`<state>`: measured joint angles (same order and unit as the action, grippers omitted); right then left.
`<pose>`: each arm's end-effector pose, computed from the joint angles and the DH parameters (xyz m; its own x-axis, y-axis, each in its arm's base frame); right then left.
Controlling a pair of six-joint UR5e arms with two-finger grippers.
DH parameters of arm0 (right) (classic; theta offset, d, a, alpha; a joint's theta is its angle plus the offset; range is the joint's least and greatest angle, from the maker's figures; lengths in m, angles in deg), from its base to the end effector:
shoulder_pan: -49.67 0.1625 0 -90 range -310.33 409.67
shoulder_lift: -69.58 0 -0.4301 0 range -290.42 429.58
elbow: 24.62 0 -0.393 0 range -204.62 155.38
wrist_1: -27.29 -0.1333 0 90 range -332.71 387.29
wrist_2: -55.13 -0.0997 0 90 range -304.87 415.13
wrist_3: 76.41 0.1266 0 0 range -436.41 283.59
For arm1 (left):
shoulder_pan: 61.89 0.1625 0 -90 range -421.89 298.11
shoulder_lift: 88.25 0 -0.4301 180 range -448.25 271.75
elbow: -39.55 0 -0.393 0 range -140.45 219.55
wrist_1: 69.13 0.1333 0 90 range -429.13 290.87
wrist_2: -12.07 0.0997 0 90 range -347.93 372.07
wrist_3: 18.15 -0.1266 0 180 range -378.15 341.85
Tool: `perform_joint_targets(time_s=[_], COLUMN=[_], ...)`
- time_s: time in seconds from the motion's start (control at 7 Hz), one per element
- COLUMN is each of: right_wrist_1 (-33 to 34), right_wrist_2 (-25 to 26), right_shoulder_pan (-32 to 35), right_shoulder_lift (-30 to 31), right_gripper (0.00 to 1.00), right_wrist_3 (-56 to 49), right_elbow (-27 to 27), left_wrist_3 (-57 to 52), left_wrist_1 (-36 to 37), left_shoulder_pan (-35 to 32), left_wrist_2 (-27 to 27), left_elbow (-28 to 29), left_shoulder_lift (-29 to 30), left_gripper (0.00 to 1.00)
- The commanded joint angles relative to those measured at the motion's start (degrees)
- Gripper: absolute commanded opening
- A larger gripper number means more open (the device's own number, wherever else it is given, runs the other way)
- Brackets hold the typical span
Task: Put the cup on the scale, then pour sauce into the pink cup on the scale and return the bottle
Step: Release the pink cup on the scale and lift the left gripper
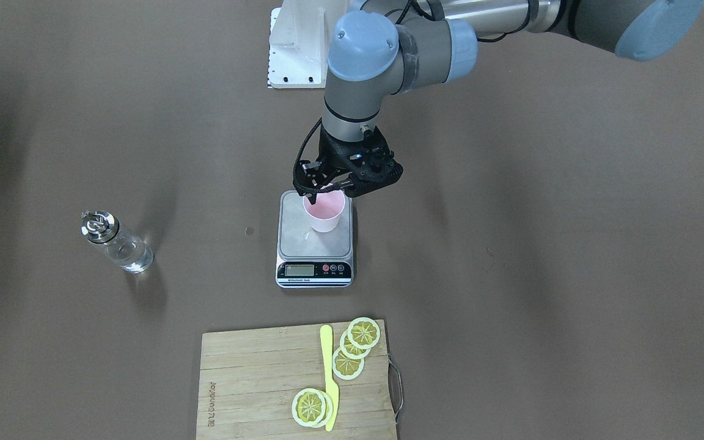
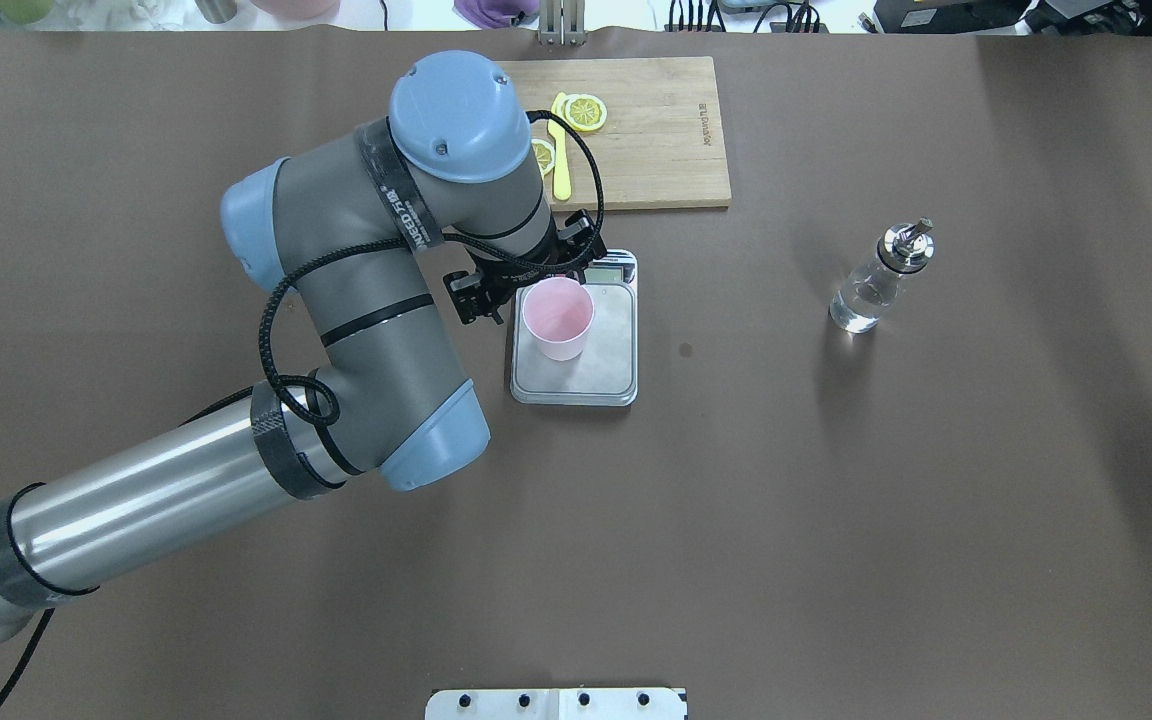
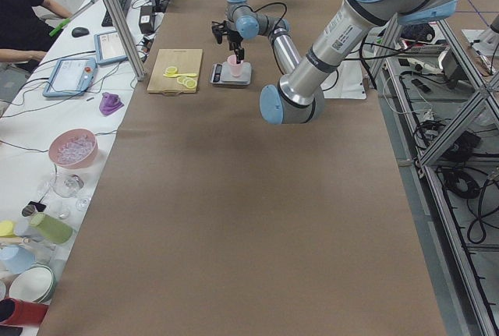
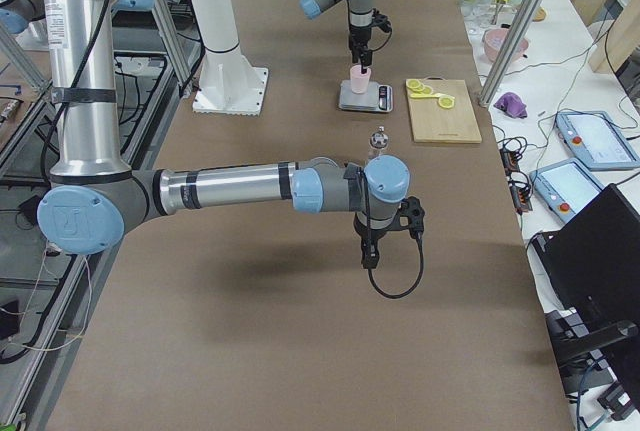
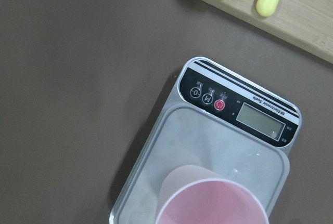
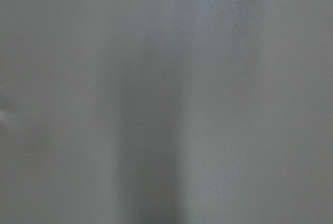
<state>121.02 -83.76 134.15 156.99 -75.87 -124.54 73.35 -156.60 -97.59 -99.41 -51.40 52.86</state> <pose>-0.0117 -0.5156 0.5741 0.6443 -0.1684 0.7460 0.0890 0.9853 0.1456 0.5427 -0.4970 0.1232 0.5186 -0.4027 -0.7543 0.3305 0.9080 -0.2575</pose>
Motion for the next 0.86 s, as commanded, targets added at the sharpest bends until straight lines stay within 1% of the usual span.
perform_joint_targets(time_s=[0.0,0.14,0.29,0.43,0.57,0.71], right_wrist_1=[0.1,0.1,0.0,0.0,-1.5,-5.5], right_wrist_2=[0.8,0.5,-0.3,-1.6,1.2,4.5], right_shoulder_pan=[-3.2,-3.7,-3.8,-4.5,-8.0,-9.0], right_shoulder_lift=[-0.5,-2.3,-3.7,-4.2,-5.0,-4.8], right_gripper=[1.00,1.00,1.00,1.00,1.00,1.00], right_wrist_3=[0.2,2.5,4.2,4.4,4.3,4.9], right_elbow=[-10.7,-13.7,-16.3,-20.2,-20.3,-20.3], left_wrist_3=[-5.1,-5.6,-7.6,-8.3,-8.3,-8.3], left_wrist_1=[8.5,10.1,10.3,10.3,10.3,10.4], left_shoulder_pan=[-2.3,-3.6,-4.6,-5.6,-5.8,-6.1], left_wrist_2=[-0.1,-0.2,-0.2,-0.2,-0.2,-0.2], left_elbow=[-9.2,-13.0,-14.6,-15.0,-15.2,-15.6], left_shoulder_lift=[-2.7,-5.6,-7.2,-7.5,-7.7,-7.6], left_gripper=[0.98,0.98,0.98,0.98,0.98,0.98])
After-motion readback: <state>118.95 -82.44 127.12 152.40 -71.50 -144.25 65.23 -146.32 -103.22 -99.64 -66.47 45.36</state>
